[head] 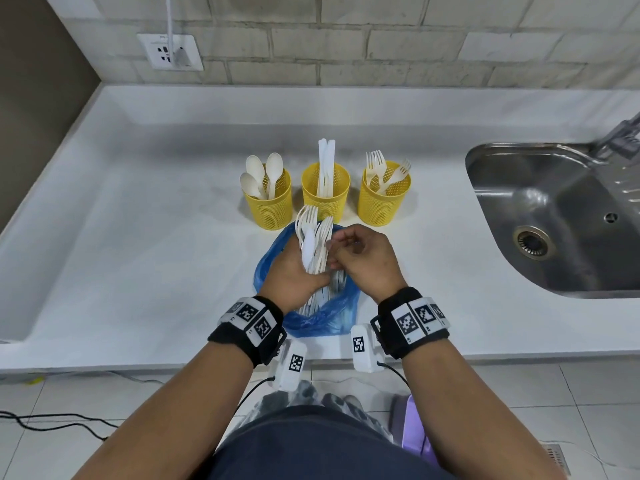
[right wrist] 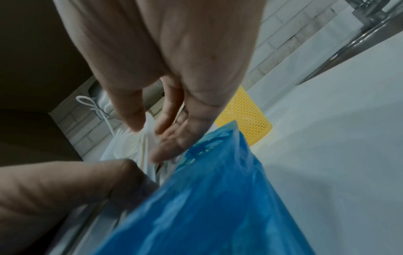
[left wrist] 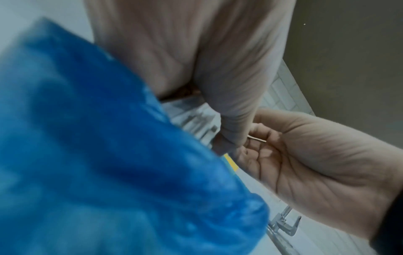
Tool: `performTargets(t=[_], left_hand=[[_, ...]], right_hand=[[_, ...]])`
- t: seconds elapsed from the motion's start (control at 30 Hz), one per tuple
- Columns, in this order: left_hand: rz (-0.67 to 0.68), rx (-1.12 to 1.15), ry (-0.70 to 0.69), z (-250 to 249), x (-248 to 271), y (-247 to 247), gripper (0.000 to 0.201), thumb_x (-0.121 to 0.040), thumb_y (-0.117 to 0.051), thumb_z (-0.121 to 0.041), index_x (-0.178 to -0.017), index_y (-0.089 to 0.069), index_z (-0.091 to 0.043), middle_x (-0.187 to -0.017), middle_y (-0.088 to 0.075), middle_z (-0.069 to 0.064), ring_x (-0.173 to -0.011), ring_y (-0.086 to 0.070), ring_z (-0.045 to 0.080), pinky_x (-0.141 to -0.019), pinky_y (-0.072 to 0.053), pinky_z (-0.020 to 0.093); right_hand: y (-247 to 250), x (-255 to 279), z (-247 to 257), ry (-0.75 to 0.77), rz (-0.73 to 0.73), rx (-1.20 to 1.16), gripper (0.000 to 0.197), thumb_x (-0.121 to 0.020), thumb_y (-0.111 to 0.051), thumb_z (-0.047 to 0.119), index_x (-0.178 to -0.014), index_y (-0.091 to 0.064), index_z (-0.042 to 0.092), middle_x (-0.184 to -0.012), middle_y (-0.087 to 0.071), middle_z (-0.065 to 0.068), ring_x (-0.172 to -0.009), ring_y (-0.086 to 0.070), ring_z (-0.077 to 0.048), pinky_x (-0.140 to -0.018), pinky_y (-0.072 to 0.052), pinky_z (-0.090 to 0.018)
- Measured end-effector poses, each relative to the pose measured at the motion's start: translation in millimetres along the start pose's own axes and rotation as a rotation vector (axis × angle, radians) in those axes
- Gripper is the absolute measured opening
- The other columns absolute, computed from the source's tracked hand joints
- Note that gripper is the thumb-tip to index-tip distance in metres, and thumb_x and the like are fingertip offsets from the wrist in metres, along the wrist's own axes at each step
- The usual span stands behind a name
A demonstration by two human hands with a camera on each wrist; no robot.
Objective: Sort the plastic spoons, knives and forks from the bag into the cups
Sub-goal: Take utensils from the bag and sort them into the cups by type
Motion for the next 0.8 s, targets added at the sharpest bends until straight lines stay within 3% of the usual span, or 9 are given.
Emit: performTargets(t=[0.13, 0.23, 0.33, 0.43, 0.53, 0.63, 0.7, 0.8], left_hand=[[-0.051, 0.010, 0.024, -1.8, 1.8, 3.2, 0.065, -0.081, -0.073, -0.005, -0.138, -0.050, -0.024, -0.120, -0.064, -0.008, -0.105, -0.060, -0.002, -0.085, -0.043, 0.012], [-0.043, 0.007, 0.013, -3.1, 2.6, 2.6, 0.066, -0.083, -0.071, -0.005, -0.141, -0.047, -0.025, -0.117, -0.062, -0.014, -0.104, -0.056, -0.013, -0.081, -0.040, 0.003], [-0.039, 0.022, -0.019, -7.2, 4.6, -0.9, 0.065, -0.079, -0.071, 0.000, -0.134, -0.051, -0.028, -0.115, -0.064, -0.016, -0.103, -0.060, -0.010, -0.084, -0.045, 0.009], [-0.085, 0.069, -0.042, -7.4, 5.3, -4.5, 0.063, -0.076, -0.073, 0.001, -0.126, -0.055, -0.033, -0.115, -0.067, -0.012, -0.107, -0.064, 0.002, -0.093, -0.051, 0.025], [-0.165, 0.144, -0.032, -11.6, 6.5, -3.7, 0.059, -0.079, -0.080, 0.000, -0.130, -0.059, -0.021, -0.114, -0.071, -0.008, -0.102, -0.066, -0.004, -0.088, -0.052, 0.016], [-0.213, 0.168, -0.036, -15.2, 5.9, -0.8, 0.052, -0.078, -0.085, -0.005, -0.125, -0.064, -0.015, -0.109, -0.073, -0.006, -0.091, -0.066, -0.011, -0.076, -0.047, 0.005], [-0.227, 0.195, -0.038, -18.9, 5.2, 1.1, 0.053, -0.076, -0.088, -0.007, -0.123, -0.065, -0.016, -0.108, -0.075, -0.006, -0.094, -0.069, -0.005, -0.078, -0.049, 0.009], [-0.217, 0.201, -0.046, -24.6, 4.5, 2.0, 0.056, -0.073, -0.091, -0.015, -0.124, -0.066, -0.020, -0.110, -0.077, -0.006, -0.102, -0.071, 0.006, -0.085, -0.054, 0.020]], right_hand=[[6.2, -2.7, 3.7, 0.039, -0.223, 0.084, 0.025, -0.078, -0.066, 0.040, -0.102, -0.063, 0.031, -0.093, -0.067, 0.001, -0.083, -0.071, -0.028, -0.081, -0.060, -0.050], [5.1, -3.2, 13.7, 0.101, -0.182, 0.170, 0.043, -0.086, -0.062, 0.036, -0.129, -0.058, 0.027, -0.112, -0.064, -0.002, -0.095, -0.068, -0.028, -0.088, -0.058, -0.042], [0.8, -1.6, 23.3, 0.154, -0.117, 0.190, 0.039, -0.091, -0.057, 0.031, -0.129, -0.064, 0.024, -0.101, -0.072, -0.001, -0.085, -0.072, -0.027, -0.086, -0.059, -0.048], [-3.3, 1.1, 33.0, 0.172, -0.079, 0.208, 0.036, -0.097, -0.054, 0.021, -0.130, -0.068, 0.019, -0.109, -0.076, -0.004, -0.095, -0.073, -0.024, -0.092, -0.058, -0.047], [-9.0, 4.8, 39.4, 0.131, -0.005, 0.174, 0.040, -0.098, -0.047, 0.018, -0.131, -0.068, 0.020, -0.121, -0.075, -0.004, -0.107, -0.071, -0.022, -0.098, -0.056, -0.048], [-10.3, 9.3, 45.0, 0.084, 0.000, 0.059, 0.040, -0.090, -0.048, 0.025, -0.120, -0.071, 0.038, -0.117, -0.075, 0.002, -0.106, -0.071, -0.020, -0.100, -0.055, -0.049], [-9.5, 12.9, 48.6, 0.145, -0.040, 0.070, 0.032, -0.091, -0.059, 0.023, -0.117, -0.069, 0.038, -0.111, -0.073, 0.003, -0.093, -0.071, -0.019, -0.092, -0.058, -0.044], [-7.0, 14.2, 46.0, 0.281, -0.122, 0.110, 0.030, -0.090, -0.071, 0.016, -0.114, -0.069, 0.034, -0.113, -0.067, 0.002, -0.086, -0.069, -0.020, -0.084, -0.059, -0.041]])
Point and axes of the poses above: each hand's wrist, its own x-axis away from the middle knuckle, its own y-axis out of the back of the hand, z = x × y, the point moved 1 cm from there along -x, towards the middle knuckle
